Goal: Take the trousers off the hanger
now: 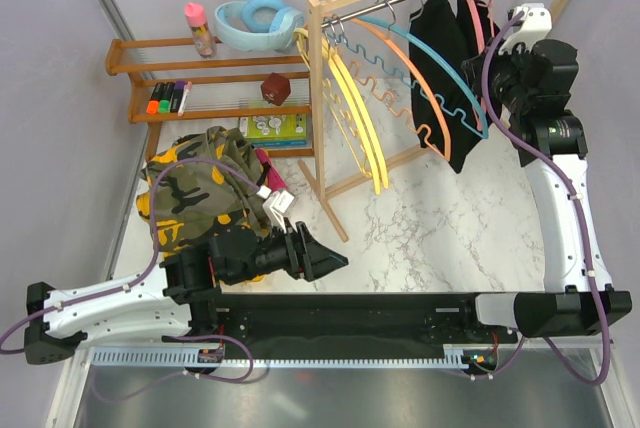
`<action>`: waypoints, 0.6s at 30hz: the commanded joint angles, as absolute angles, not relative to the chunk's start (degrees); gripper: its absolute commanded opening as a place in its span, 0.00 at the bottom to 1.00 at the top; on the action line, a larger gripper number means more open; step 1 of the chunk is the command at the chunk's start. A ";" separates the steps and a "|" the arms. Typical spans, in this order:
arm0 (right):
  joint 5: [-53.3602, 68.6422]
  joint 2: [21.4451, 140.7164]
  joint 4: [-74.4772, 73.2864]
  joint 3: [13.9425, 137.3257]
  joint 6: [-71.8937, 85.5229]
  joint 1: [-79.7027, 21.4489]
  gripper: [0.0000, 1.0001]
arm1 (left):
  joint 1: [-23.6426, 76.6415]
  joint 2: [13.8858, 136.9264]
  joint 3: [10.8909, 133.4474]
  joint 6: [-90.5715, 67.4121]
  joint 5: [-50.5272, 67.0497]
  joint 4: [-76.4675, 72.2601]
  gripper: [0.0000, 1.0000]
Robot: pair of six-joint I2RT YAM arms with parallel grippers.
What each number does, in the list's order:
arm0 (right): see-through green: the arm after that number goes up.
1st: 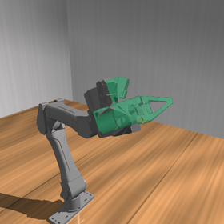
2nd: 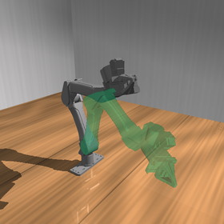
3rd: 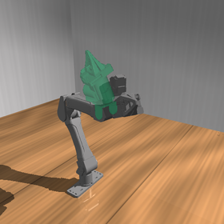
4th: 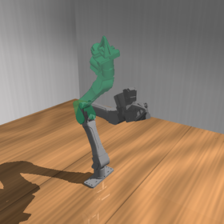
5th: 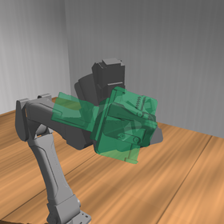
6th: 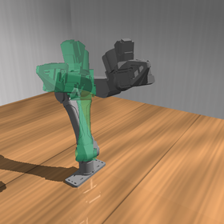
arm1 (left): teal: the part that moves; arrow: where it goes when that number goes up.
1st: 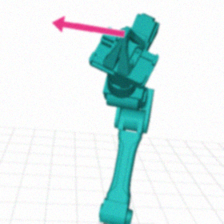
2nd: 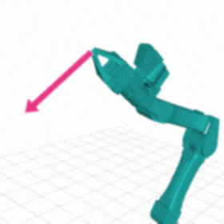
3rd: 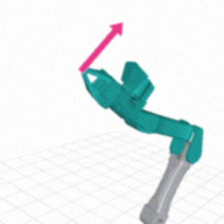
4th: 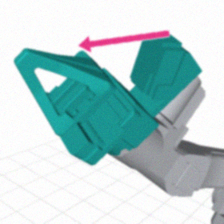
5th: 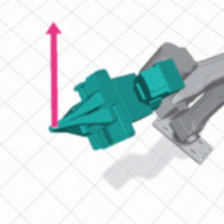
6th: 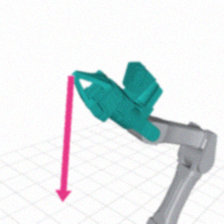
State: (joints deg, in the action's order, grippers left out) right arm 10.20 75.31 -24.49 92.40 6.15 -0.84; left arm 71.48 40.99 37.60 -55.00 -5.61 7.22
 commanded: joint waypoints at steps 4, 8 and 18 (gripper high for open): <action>13.89 72.86 -15.82 95.88 4.75 -0.88 0.00 | 71.63 42.89 41.13 -53.70 -4.31 6.59 0.75; 14.24 74.44 -15.21 98.17 7.02 -0.88 0.00 | 71.63 43.33 41.05 -53.79 -3.69 6.06 0.75; 15.03 79.45 -13.44 105.01 12.92 -0.88 0.00 | 71.63 41.57 40.34 -54.49 -4.66 5.98 0.74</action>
State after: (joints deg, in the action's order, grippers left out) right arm 13.43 78.02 -23.86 96.88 10.83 -0.89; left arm 71.48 42.94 38.83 -55.00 -4.45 7.20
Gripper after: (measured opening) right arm 0.192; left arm 0.747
